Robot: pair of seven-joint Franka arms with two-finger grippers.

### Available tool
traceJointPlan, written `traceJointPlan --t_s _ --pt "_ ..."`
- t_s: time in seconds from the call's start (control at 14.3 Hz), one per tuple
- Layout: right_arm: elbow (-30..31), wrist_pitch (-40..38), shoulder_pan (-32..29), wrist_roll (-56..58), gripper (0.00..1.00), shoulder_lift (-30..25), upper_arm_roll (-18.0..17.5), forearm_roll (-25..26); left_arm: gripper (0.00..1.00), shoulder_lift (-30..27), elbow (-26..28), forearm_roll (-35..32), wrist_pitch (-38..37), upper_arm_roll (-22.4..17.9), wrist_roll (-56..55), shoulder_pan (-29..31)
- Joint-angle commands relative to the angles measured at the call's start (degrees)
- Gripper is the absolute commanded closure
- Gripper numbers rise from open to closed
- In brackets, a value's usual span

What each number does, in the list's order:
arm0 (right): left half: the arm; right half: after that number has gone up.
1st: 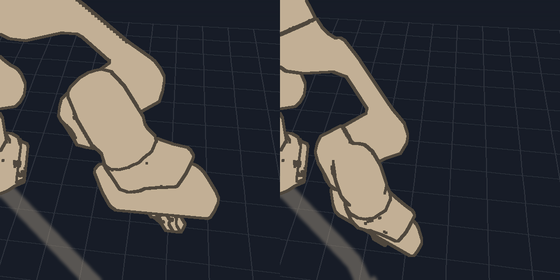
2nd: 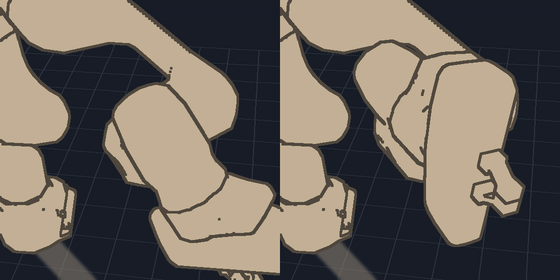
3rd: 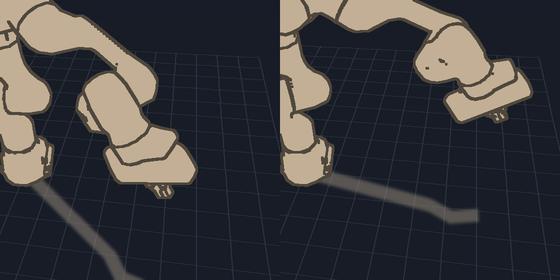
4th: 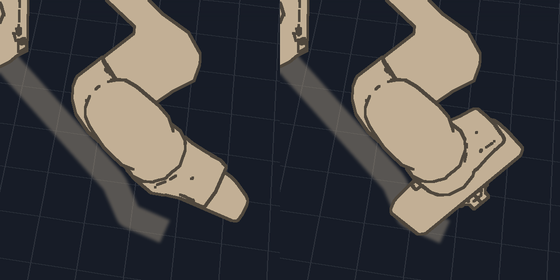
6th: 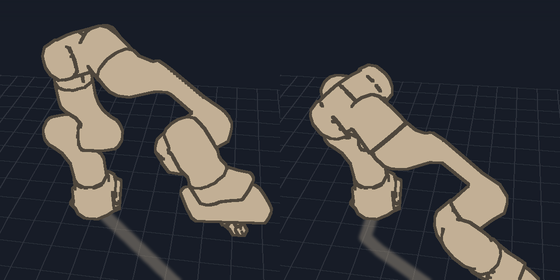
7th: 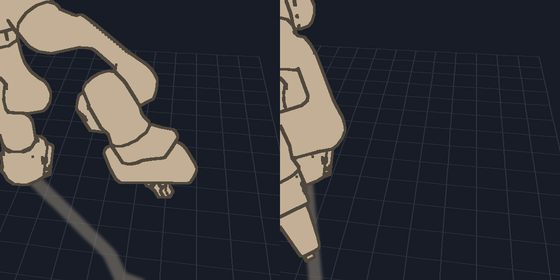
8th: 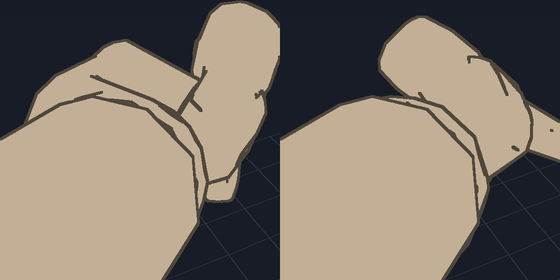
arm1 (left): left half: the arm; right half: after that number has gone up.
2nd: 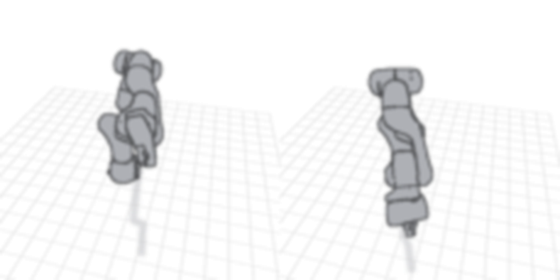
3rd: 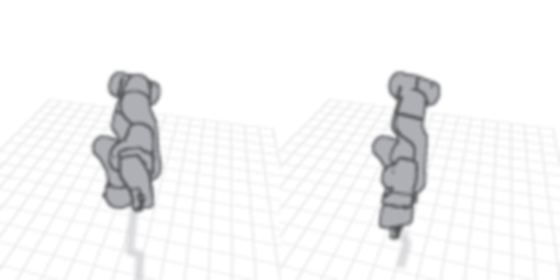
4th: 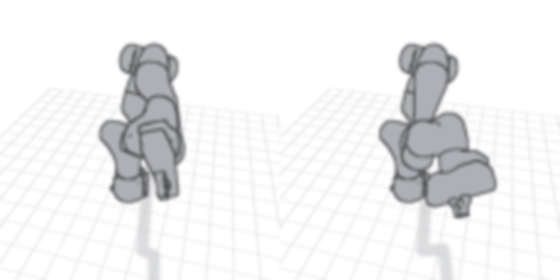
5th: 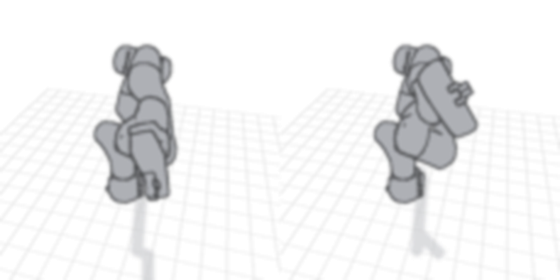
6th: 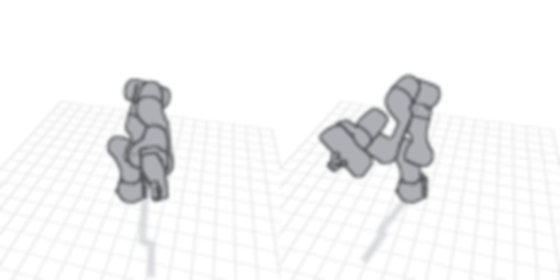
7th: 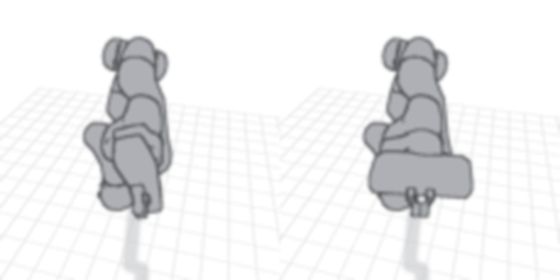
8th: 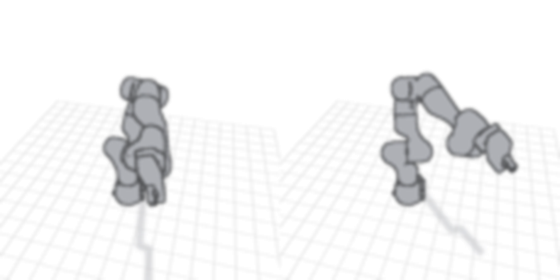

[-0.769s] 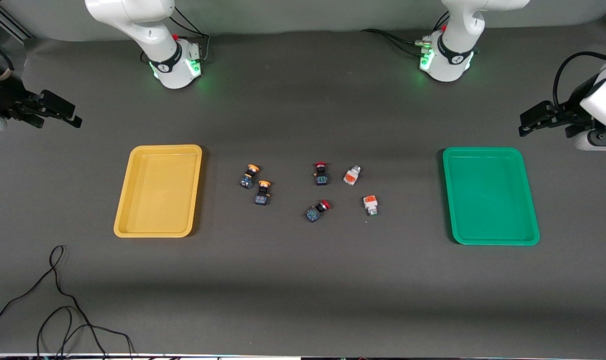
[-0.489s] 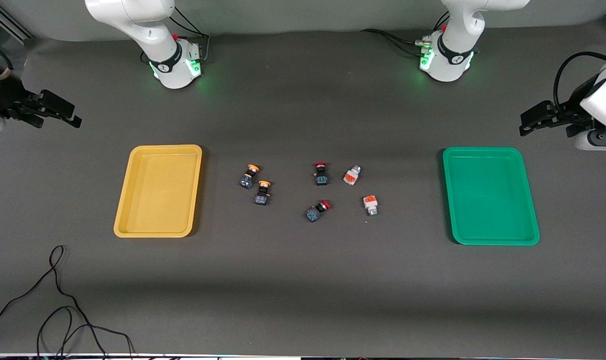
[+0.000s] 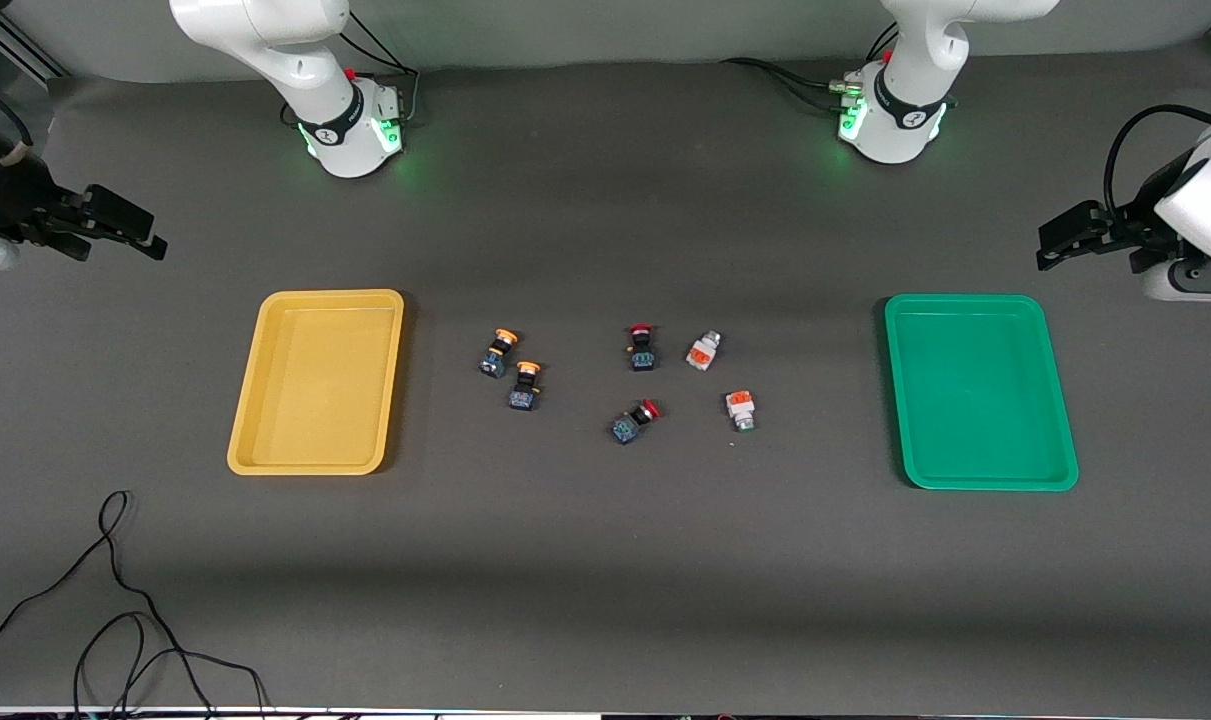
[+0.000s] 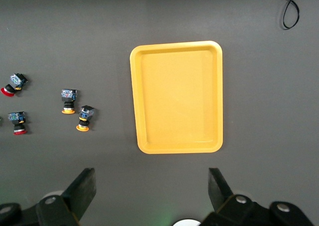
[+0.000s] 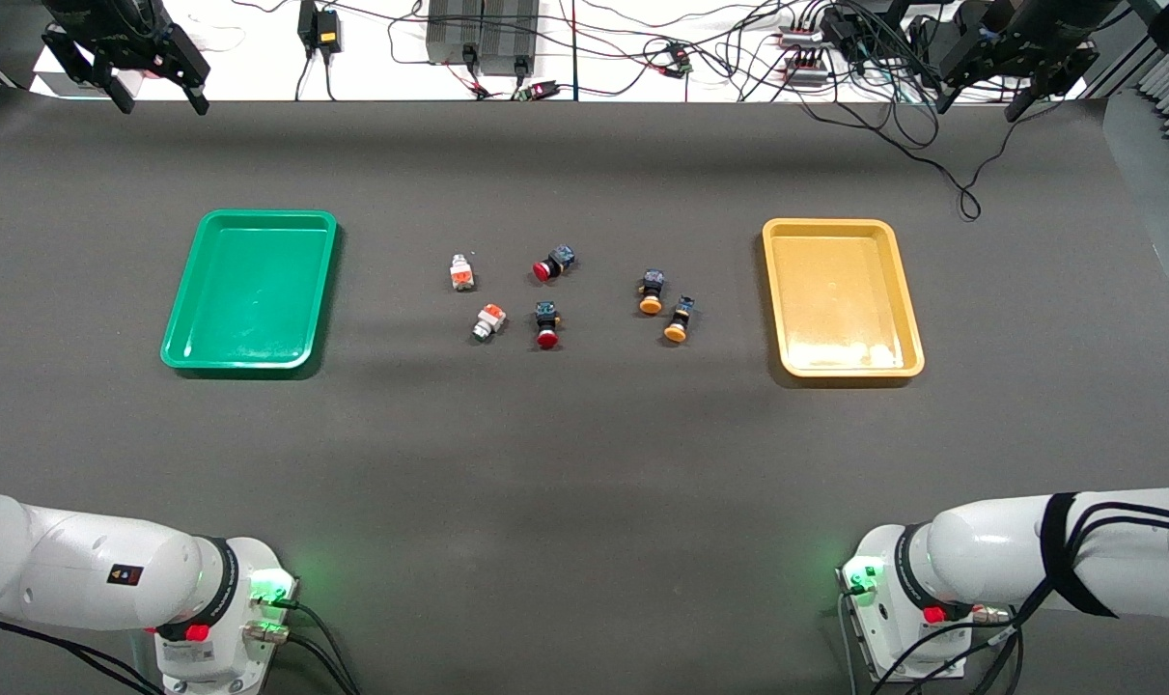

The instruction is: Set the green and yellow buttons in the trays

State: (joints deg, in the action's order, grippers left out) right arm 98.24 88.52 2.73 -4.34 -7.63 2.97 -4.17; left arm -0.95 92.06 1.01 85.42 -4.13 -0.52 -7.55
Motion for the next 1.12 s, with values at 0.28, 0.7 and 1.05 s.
traceJointPlan --t_s 0.28,0.7,1.05 --pt "-1.6 -1.3 8.7 -2.0 0.00 4.9 -0.7 -0.4 0.00 0.4 8.0 0.9 5.1 0.6 -1.0 -6.0" --pt "-4.4 6.0 24.4 -23.4 0.00 15.5 -0.7 -0.9 0.00 3.8 16.9 1.8 19.5 0.6 -14.0 -20.9" --pt "-1.5 10.5 25.6 -23.6 0.00 20.3 -0.7 -1.0 0.00 8.4 16.2 2.2 25.8 1.7 -13.9 -29.4"
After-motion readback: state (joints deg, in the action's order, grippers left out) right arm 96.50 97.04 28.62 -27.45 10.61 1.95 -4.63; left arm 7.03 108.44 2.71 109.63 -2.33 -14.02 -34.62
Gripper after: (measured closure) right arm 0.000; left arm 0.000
